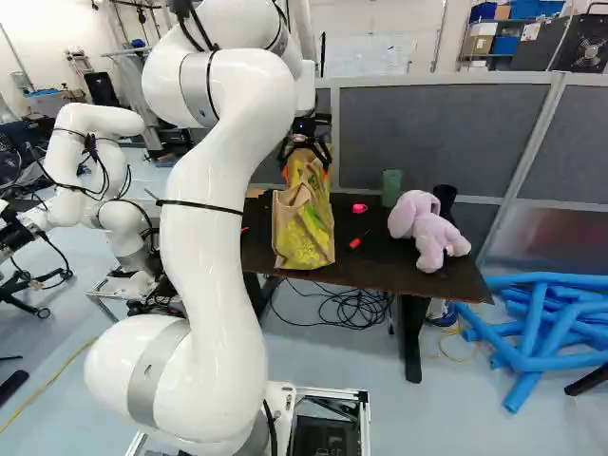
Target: Pick up the bag on the ground and place it on the table
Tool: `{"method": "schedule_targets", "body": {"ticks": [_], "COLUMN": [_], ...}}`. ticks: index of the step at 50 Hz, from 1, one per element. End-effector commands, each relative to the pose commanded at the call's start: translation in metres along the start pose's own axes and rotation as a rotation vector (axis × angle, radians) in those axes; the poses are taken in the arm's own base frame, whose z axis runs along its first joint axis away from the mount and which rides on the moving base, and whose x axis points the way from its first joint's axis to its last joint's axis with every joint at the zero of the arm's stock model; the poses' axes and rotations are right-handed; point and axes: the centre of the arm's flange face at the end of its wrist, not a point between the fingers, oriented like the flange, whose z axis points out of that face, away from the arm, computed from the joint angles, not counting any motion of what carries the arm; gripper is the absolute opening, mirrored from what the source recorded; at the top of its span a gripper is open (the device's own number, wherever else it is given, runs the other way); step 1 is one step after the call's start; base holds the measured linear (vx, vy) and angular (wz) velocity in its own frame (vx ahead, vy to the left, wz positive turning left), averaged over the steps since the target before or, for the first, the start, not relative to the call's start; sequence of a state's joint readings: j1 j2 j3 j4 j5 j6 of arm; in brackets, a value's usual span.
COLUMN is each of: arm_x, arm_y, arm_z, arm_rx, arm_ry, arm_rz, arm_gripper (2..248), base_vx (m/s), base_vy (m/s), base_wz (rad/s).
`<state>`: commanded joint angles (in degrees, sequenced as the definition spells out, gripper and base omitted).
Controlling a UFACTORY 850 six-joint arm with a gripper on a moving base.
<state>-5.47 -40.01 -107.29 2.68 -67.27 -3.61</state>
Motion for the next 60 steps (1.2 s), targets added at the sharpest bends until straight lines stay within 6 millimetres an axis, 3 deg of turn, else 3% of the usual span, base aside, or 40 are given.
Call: {"method": "schedule_targets", "body": {"ticks": [14,60], "arm_x": [-0.002,-0.035], "arm_y": [0.0,-0.005], "arm_z": [-0.006,-0.078], "arm_rx": [0.0,0.001], "arm_ry": [0.008,0.017], "arm_rz": [0.0,-0.005], "arm_gripper": [247,247], "base_vx": [0.0,0.0], "base_vy": [0.0,0.0], "base_wz": [0.0,0.0]}}
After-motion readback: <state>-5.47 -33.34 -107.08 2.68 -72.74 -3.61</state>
